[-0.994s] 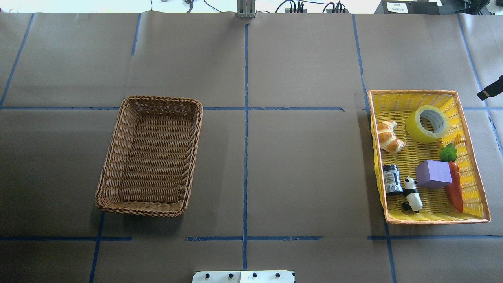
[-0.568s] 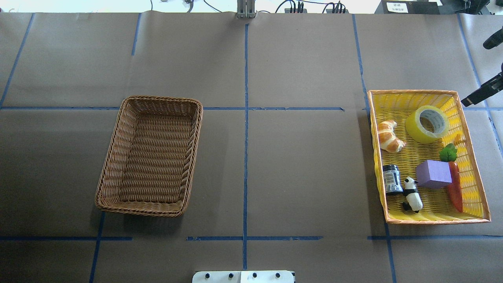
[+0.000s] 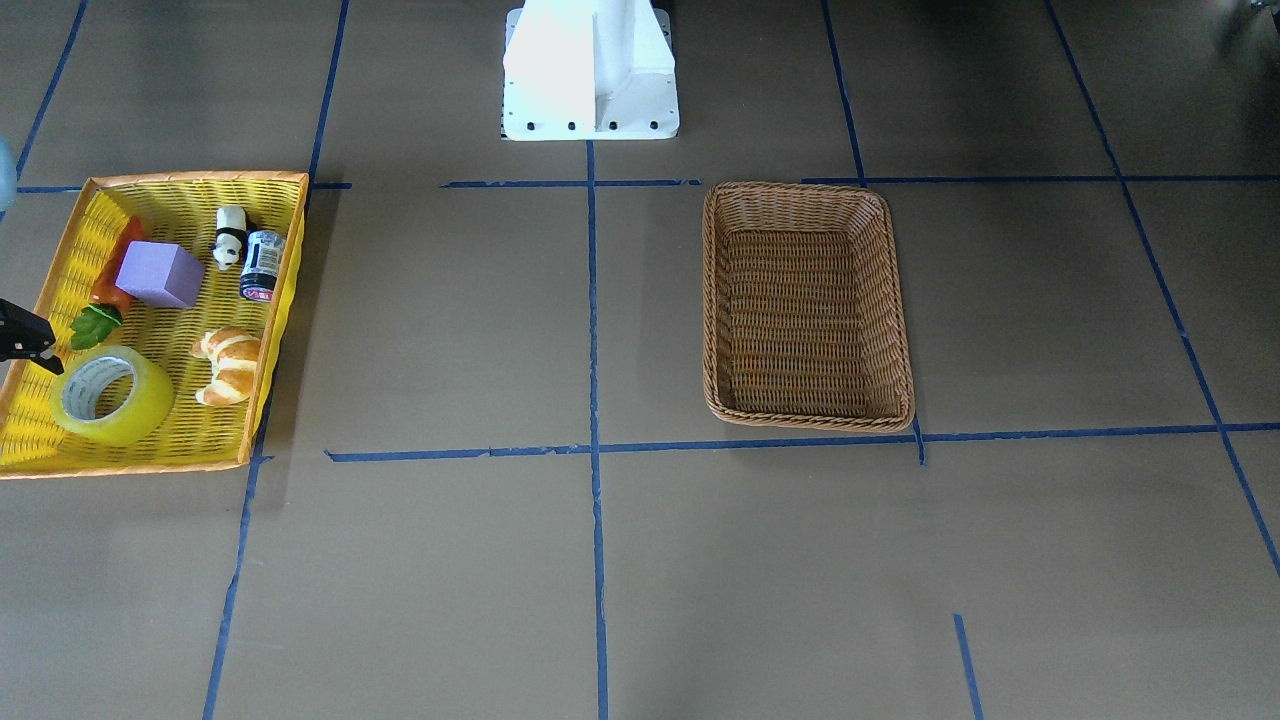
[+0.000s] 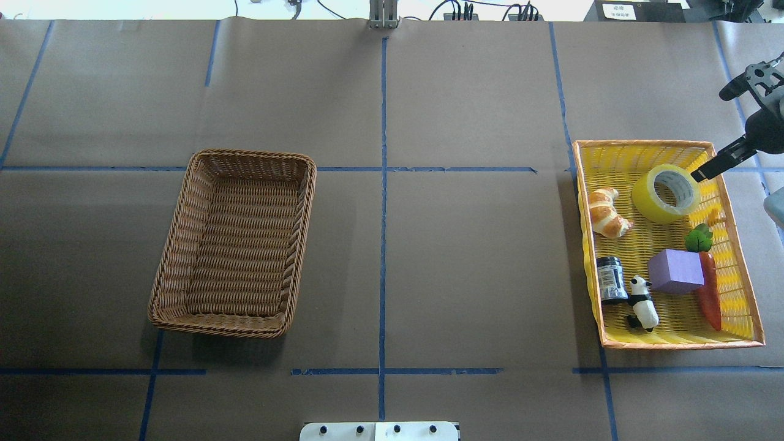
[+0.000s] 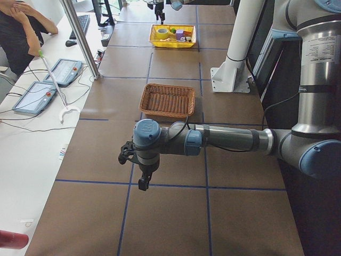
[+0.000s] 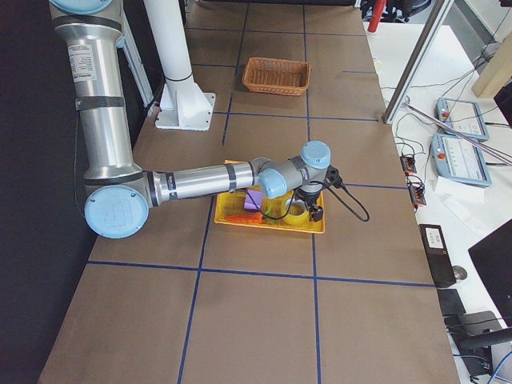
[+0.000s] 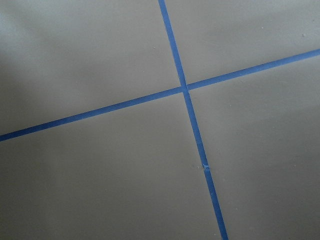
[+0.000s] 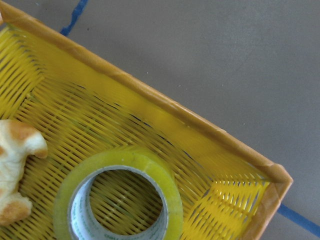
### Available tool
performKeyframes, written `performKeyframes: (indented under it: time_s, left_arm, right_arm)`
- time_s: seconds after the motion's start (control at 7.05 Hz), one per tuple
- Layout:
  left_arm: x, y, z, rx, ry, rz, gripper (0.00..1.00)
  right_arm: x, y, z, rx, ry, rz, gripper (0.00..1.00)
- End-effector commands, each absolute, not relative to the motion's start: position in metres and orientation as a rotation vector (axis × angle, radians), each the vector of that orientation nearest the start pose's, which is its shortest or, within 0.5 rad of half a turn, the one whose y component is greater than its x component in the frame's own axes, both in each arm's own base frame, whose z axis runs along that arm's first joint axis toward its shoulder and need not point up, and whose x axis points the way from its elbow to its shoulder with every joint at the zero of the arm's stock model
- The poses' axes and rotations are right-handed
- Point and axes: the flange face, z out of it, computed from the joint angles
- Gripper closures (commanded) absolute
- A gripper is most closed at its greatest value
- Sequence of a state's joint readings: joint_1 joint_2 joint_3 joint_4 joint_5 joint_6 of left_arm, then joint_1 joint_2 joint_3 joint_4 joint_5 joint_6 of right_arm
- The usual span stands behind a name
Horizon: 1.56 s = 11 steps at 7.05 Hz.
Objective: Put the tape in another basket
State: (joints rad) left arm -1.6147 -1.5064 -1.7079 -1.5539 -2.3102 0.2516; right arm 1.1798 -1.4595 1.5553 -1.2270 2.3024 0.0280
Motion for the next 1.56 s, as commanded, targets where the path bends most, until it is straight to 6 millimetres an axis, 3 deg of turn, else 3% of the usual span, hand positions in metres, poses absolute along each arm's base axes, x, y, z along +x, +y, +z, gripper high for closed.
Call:
performKeyframes:
  time_s: [0.0,0.43,0.85,0.99,1.14,1.28,1.42]
  left_arm:
    - [-0.086,-0.464,0.626,0.161,0.725,0.219,0.00]
    - [-0.087,-0.463,0.626,0.162,0.725,0.219,0.00]
    - [-0.087,-0.463,0.626,0.162,0.725,0.219,0.00]
    - [-0.087,-0.462,0.627,0.161,0.725,0.220,0.00]
    - [-0.087,-0.462,0.628,0.160,0.725,0.220,0.00]
    - [-0.087,-0.462,0.628,0.159,0.725,0.221,0.00]
    - [-0.087,-0.461,0.628,0.159,0.725,0.221,0.00]
  right_arm:
    - [-0.161,-0.542,0.597,0.269,-0.803,-0.515,0.01]
    - [-0.181,-0.544,0.593,0.258,-0.810,-0.527,0.01]
    - [-0.196,-0.542,0.603,0.234,-0.793,-0.537,0.03]
    - [-0.200,-0.543,0.607,0.225,-0.792,-0.542,0.08]
    - [-0.202,-0.542,0.608,0.224,-0.792,-0.545,0.22]
    - [-0.202,-0.542,0.608,0.224,-0.792,-0.545,0.57]
    - [-0.202,-0.542,0.609,0.223,-0.792,-0.544,0.71]
